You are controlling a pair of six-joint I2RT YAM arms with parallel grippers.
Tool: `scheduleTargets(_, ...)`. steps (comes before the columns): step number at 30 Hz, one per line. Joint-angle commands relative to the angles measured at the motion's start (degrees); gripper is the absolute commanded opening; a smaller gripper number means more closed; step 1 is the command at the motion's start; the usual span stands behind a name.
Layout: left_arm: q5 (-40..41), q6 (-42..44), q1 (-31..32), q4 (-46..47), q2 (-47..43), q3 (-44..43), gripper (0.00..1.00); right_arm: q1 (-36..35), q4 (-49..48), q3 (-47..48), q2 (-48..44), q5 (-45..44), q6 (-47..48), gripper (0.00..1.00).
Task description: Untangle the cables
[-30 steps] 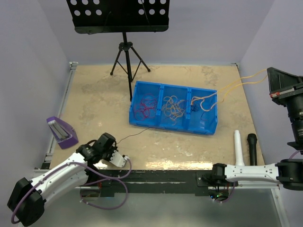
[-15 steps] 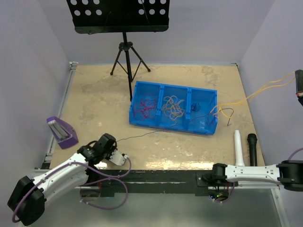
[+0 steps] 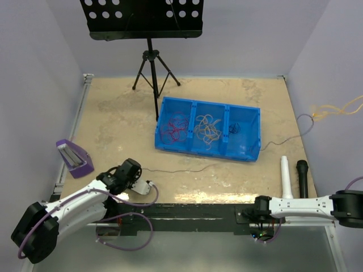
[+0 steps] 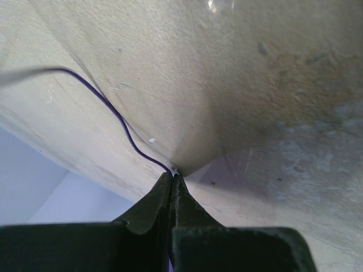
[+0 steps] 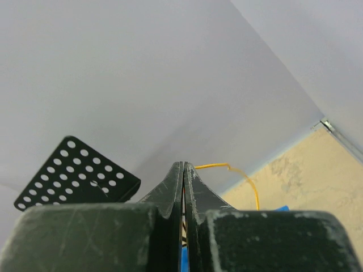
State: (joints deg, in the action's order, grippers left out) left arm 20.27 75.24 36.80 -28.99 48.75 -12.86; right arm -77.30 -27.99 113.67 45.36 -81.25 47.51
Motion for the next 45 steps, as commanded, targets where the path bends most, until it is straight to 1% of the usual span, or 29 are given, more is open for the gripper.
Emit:
scheduleTargets(1, -2.3, -2.8, -0.6, -4.6, 1.4, 0.9, 0.00, -0.1, -3.9, 5.5, -0.9, 3.9, 1.2, 0.00)
scheduleTargets(4, -2.6, -2.8, -0.5, -4.4, 1.9, 0.9, 0.00, -0.7, -0.3, 5.8, -0.4, 3.8, -0.7, 0.00)
scheduleTargets(8, -2.9, -3.1, -0.7, -4.1, 1.2, 1.0, 0.00, -1.0, -3.6, 2.6, -0.3, 2.8, 1.4, 0.00)
scheduleTargets(11, -3.1, -3.7, -1.1, -4.1, -0.3, 1.3, 0.00, -1.0, -3.4, 4.7, 0.6, 3.6, 1.2, 0.00)
scheduleTargets(14, -4.5, -4.0, -1.2, -4.3, -2.3, 0.5, 0.00, -1.5, 2.0, 4.8, 1.9, 4.0, -3.2, 0.00)
scheduleTargets(16, -8.2, -5.5, -1.2, -4.5, -4.5, -2.3, 0.00, -2.4, 3.8, 1.0, 2.3, 3.4, -6.4, 0.00)
scheduleTargets(18, -14.0, -9.5, -1.2, -3.9, -7.2, -7.8, 0.00, -2.7, 4.7, -5.0, 2.3, 3.3, -10.3, 0.00)
scheduleTargets(22, -25.8, -16.4, -1.2, -2.0, -11.0, -19.6, 0.00, -2.7, 9.7, -15.2, 4.2, 3.4, -22.4, 0.00)
scheduleTargets(25, -32.1, -19.9, -1.2, -1.4, -12.1, -27.8, 0.00, -2.7, 12.8, -21.8, 7.3, 4.8, -30.9, 0.00)
scheduleTargets(26, -33.8, -20.9, -1.3, -1.5, -12.1, -30.3, 0.00, -2.7, 12.8, -23.9, 8.4, 5.3, -32.5, 0.00)
scheduleTargets(28, -36.5, -22.9, -1.2, -2.0, -11.9, -34.2, 0.00, -2.7, 8.2, -28.3, 10.3, 5.8, -32.0, 0.00)
scheduleTargets(31, -39.4, -24.4, -1.2, -3.5, -11.3, -38.9, 0.00, -2.0, 6.9, -31.0, 14.0, 7.2, -34.5, 0.00)
scheduleTargets(34, -40.2, -25.8, -1.3, -3.8, -11.2, -42.0, 0.00, 0.8, 7.9, -32.5, 17.0, 9.6, -38.5, 0.00)
scheduleTargets(35, -40.4, -25.9, -1.3, -3.8, -11.3, -42.6, 0.00, 2.6, 9.1, -32.7, 18.0, 10.6, -40.0, 0.00)
scheduleTargets(37, -40.8, -26.5, -1.3, -3.1, -11.8, -44.3, 0.00, 6.3, 14.1, -32.9, 19.9, 14.1, -46.0, 0.00)
scheduleTargets(38, -41.2, -26.6, -1.2, -2.8, -12.0, -45.1, 0.00, 7.8, 14.8, -33.4, 20.5, 15.2, -47.1, 0.00)
scheduleTargets(45, -41.9, -31.2, -1.2, 4.5, -11.3, -52.6, 0.00, 14.5, 15.6, -37.8, 24.3, 21.4, -52.2, 0.00)
